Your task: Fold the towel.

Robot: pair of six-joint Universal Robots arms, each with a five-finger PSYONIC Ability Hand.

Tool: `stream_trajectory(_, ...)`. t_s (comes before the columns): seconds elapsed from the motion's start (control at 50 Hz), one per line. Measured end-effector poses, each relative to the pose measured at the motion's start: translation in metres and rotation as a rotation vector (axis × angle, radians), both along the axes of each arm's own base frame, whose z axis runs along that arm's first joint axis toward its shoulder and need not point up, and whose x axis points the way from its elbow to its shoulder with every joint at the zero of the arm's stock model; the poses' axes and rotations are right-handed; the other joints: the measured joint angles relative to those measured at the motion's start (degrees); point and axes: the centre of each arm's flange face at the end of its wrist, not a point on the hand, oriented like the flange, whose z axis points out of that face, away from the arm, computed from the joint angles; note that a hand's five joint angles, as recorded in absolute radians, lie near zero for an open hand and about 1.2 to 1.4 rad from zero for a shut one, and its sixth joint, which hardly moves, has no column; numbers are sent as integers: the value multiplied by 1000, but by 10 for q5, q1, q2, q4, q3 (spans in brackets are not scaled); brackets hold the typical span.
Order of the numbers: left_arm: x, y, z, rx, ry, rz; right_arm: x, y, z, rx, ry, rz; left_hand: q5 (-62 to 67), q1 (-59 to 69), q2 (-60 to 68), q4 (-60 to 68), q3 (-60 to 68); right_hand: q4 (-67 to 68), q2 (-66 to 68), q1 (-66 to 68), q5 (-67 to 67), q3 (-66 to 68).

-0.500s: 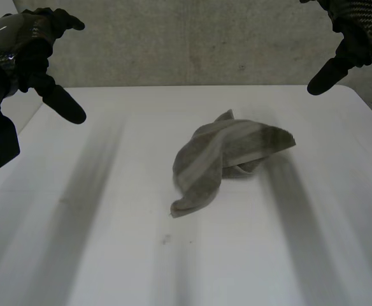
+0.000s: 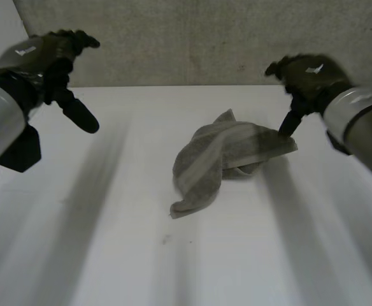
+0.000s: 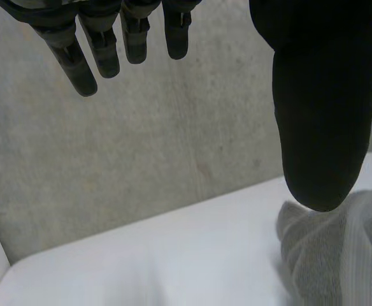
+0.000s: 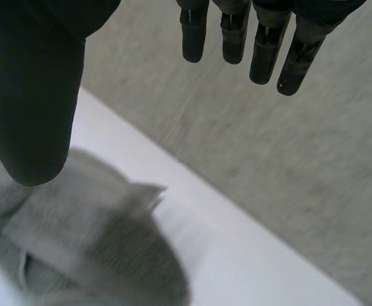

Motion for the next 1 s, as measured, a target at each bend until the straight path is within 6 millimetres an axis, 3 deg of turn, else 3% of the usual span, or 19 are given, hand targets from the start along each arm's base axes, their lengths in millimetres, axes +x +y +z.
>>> stream_trajectory(0.06,-5,-10,-14,35,-16,0,14,-20,-33,39,12,18,0,0,0,0,0,0,0,0,0,0)
stream_trajectory(0.28,-9,-37,-63,123,-48,25,50,-67,-124,-37,-22,50,0,0,0,0,0,17,17,16,20,21)
stream_trajectory(0.36,-8,-43,-78,130,-51,37,56,-76,-146,-51,-21,49,0,0,0,0,0,208,208,193,204,218)
stream_trajectory(0.4,-6,-47,-86,133,-53,44,59,-78,-151,-59,-21,51,0,0,0,0,0,418,431,367,400,435)
stream_trajectory(0.42,-6,-49,-90,133,-53,47,61,-79,-151,-64,-23,53,0,0,0,0,0,469,480,401,450,485)
stream_trajectory(0.48,-6,-50,-92,134,-53,48,61,-79,-149,-69,-25,54,0,0,0,0,0,497,501,414,476,506)
stream_trajectory(0.54,-6,-56,-108,143,-56,53,63,-75,-102,-159,-69,61,0,0,0,0,0,549,539,421,512,551)
stream_trajectory(0.6,-7,-57,-112,149,-58,51,63,-72,-86,-187,-83,62,0,0,0,0,0,549,539,421,512,552)
stream_trajectory(0.62,-9,-60,-120,162,-62,45,60,-64,-49,-252,-113,65,0,0,0,0,0,549,539,421,513,552)
stream_trajectory(0.66,-12,-63,-127,176,-64,34,57,-56,-24,-295,-133,68,0,0,0,0,0,549,539,421,515,552)
stream_trajectory(0.7,-14,-64,-131,185,-62,23,57,-51,-14,-309,-140,71,0,0,0,0,0,549,539,421,515,552)
stream_trajectory(0.72,-22,-68,-142,215,-47,-16,55,-37,12,-341,-156,83,0,0,0,0,0,551,539,421,515,552)
stream_trajectory(0.8,-39,-72,-159,278,22,-86,53,-12,44,-361,-168,108,0,0,0,0,0,551,539,421,516,555)
stream_trajectory(0.96,-71,-76,-176,388,211,-153,54,25,72,-363,-174,154,0,0,1,0,1,551,539,421,518,555)
stream_trajectory(1.0,-87,-74,-181,425,272,-195,54,37,83,-379,-184,167,0,1,2,0,1,551,539,421,518,555)
